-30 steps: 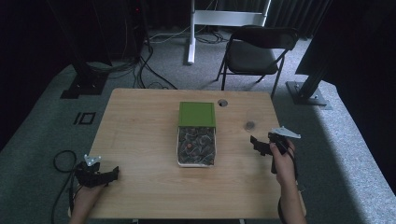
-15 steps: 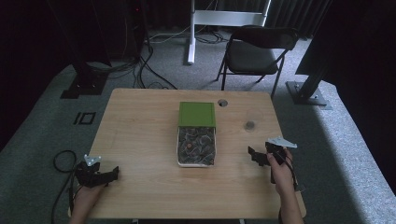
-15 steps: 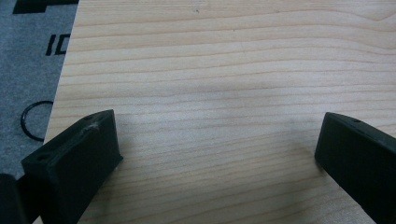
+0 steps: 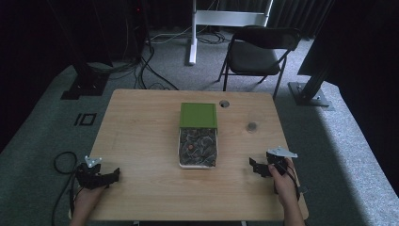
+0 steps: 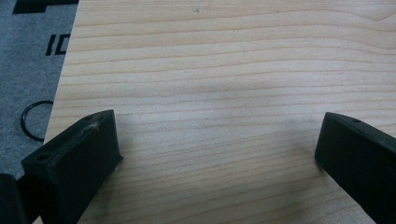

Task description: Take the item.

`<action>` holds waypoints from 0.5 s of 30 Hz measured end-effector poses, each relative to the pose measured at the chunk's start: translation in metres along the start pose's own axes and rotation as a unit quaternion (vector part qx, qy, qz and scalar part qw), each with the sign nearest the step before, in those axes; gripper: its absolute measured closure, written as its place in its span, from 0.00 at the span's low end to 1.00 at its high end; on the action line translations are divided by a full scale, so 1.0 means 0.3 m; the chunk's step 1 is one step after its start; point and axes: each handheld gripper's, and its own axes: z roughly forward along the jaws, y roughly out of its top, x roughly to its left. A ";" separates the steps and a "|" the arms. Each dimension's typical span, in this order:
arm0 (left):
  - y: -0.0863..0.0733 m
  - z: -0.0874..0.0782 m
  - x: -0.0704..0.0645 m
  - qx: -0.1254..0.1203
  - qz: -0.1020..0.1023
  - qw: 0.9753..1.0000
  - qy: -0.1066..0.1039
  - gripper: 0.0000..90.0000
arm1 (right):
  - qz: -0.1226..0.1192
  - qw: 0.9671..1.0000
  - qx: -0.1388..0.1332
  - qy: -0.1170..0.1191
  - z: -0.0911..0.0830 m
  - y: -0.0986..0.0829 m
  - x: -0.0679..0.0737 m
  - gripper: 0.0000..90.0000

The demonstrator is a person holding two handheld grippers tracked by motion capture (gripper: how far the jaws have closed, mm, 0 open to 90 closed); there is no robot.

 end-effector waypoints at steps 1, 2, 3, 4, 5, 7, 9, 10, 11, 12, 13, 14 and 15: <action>0.000 0.000 0.000 0.000 0.000 1.000 0.000 0.00 | -0.002 1.000 0.001 0.002 -0.002 -0.005 0.003 0.16; 0.000 0.000 0.000 0.000 0.000 1.000 0.000 0.00 | -0.003 1.000 0.002 0.004 -0.003 -0.009 0.006 0.16; 0.000 0.000 0.000 0.000 0.000 1.000 0.000 0.00 | -0.005 1.000 0.002 0.006 -0.005 -0.013 0.007 0.16; 0.000 0.000 0.000 0.000 0.000 1.000 0.000 0.00 | -0.004 1.000 0.003 0.007 -0.007 -0.016 0.009 0.16; 0.000 0.000 0.000 0.000 0.000 1.000 0.000 0.00 | -0.004 1.000 0.002 0.006 -0.009 -0.018 0.011 0.16; 0.000 0.000 0.000 0.000 0.000 1.000 0.000 0.00 | -0.008 1.000 0.003 0.010 -0.015 -0.027 0.014 0.15; 0.000 0.000 0.000 0.000 0.000 1.000 0.000 0.00 | -0.007 1.000 0.005 0.015 -0.018 -0.038 0.019 0.15; 0.000 0.000 0.000 0.000 0.000 1.000 0.000 0.00 | -0.005 1.000 0.006 0.015 -0.020 -0.044 0.021 0.15; 0.000 0.000 0.000 0.000 0.000 1.000 0.000 0.00 | -0.008 1.000 0.008 0.017 -0.023 -0.049 0.023 0.15; 0.000 0.000 0.000 0.000 0.000 1.000 0.000 0.00 | -0.012 1.000 0.009 0.015 -0.024 -0.054 0.024 0.15; 0.000 0.000 0.000 0.000 0.000 1.000 0.000 0.00 | -0.014 1.000 0.011 0.012 -0.027 -0.059 0.024 0.15; 0.000 0.000 0.000 0.000 0.000 1.000 0.000 0.00 | -0.016 1.000 0.012 0.013 -0.029 -0.064 0.025 0.15; 0.000 0.000 0.000 0.000 0.000 1.000 0.000 0.00 | -0.018 1.000 0.013 0.014 -0.031 -0.069 0.026 0.15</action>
